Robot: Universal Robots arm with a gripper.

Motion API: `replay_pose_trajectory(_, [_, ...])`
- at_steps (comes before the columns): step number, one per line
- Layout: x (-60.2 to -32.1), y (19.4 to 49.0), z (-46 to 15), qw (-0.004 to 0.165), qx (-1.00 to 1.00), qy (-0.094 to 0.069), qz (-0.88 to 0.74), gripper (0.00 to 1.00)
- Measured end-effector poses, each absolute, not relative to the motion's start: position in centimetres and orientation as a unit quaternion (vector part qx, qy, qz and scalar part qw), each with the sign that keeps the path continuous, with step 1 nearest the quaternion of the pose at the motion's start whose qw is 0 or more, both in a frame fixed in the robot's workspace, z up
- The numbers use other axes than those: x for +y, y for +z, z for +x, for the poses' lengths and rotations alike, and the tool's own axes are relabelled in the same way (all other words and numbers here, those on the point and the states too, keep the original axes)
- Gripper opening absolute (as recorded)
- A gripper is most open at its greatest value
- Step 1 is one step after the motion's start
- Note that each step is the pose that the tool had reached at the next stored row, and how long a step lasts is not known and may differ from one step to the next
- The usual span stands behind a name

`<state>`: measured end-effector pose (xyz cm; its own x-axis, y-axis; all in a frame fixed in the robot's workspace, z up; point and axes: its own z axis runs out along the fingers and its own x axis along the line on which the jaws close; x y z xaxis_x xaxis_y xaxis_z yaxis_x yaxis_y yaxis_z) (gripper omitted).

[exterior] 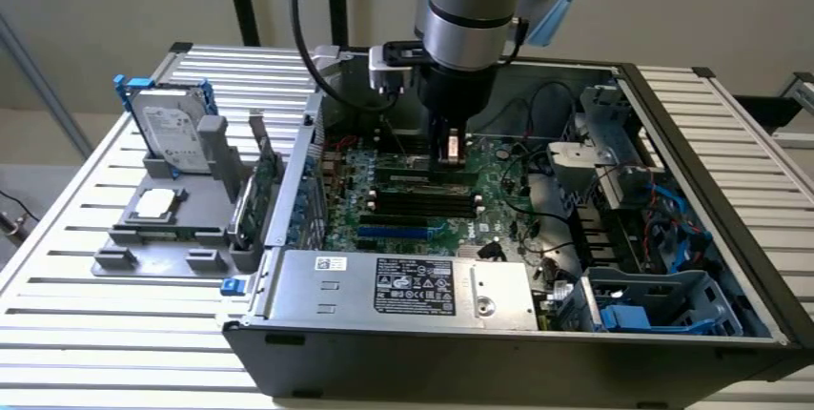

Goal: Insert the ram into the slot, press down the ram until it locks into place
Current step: 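Insert the ram into the slot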

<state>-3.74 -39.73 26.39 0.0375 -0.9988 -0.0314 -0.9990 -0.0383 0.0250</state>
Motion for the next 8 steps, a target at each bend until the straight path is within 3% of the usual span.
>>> replay_pose_trajectory(8, [-39.73,25.37,-3.72,-0.003,0.694,0.015,-0.720,0.13])
